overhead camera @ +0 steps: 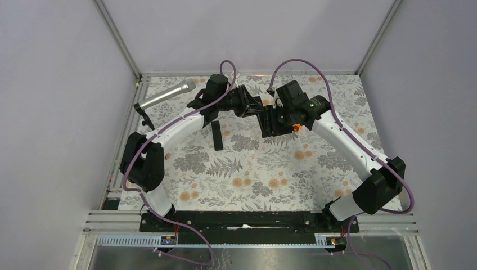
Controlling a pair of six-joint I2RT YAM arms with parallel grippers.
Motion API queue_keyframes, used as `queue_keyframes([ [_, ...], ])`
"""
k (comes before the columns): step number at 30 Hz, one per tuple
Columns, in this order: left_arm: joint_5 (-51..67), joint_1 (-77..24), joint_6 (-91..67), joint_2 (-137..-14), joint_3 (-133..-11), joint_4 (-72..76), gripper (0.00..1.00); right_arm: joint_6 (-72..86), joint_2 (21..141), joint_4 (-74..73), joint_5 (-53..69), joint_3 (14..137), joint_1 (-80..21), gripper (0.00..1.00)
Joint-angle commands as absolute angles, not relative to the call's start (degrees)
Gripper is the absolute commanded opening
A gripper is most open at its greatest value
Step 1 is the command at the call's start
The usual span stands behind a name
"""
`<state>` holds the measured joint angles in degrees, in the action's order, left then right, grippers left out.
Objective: Load the batteries into the remote control
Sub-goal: Load the battery cover into the remote control.
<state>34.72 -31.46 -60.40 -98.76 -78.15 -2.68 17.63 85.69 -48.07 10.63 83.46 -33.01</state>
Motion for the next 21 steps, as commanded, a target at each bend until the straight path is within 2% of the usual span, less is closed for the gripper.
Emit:
queue_keyframes([
  [1, 41.0, -32.96, -64.52, -95.19, -78.61, 2.31, 0.0, 17.96, 87.63, -43.59, 8.8, 85.95, -33.04, 0.47],
  [6, 40.96, -32.87, -64.25, -94.97, -78.26, 1.95, 0.0, 17.49, 87.55, -43.16, 8.72, 85.62, -33.02, 0.53],
  [21, 41.16, -32.43, -64.81, -95.08, -77.63, 1.37, 0.0, 18.8, 88.17, -43.15, 8.66, 86.03, -33.03, 0.55],
])
